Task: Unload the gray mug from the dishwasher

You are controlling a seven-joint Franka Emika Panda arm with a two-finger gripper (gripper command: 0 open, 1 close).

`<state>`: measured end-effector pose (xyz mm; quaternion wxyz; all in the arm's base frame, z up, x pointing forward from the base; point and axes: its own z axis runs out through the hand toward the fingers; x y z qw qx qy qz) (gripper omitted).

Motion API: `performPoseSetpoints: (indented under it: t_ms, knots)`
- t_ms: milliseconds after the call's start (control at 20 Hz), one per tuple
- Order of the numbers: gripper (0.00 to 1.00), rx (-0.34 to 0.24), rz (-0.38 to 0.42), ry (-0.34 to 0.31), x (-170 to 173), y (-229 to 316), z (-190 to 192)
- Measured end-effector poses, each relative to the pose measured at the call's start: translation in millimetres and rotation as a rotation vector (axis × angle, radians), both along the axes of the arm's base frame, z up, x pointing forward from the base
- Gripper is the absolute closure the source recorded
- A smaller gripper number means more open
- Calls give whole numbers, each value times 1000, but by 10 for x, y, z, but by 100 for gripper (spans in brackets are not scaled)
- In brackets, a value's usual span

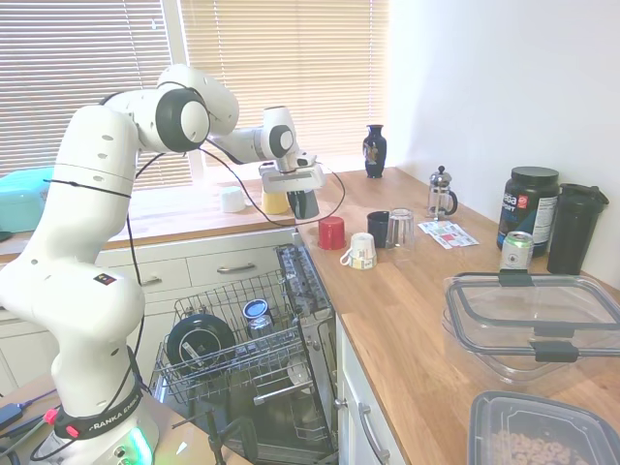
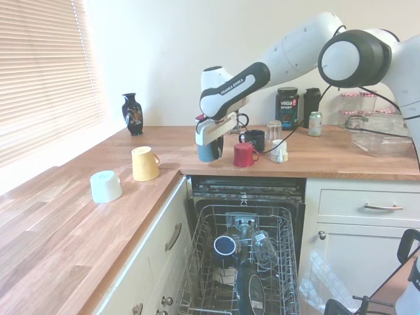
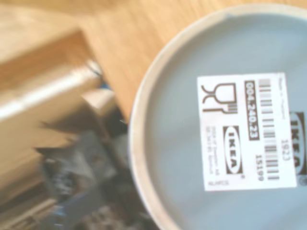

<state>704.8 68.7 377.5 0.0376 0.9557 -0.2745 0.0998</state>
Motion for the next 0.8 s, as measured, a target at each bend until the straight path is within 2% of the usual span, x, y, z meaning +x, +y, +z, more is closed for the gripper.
performPoseSetpoints:
  t_ms: [250,550,600,800]
  knots:
    - [100,2,-23,23,45,-140,-279]
    - [100,7,-44,12,186,-229,-295]
    - [0,8,-47,13,220,-244,-294]
    - [0,10,-79,44,317,-309,-304]
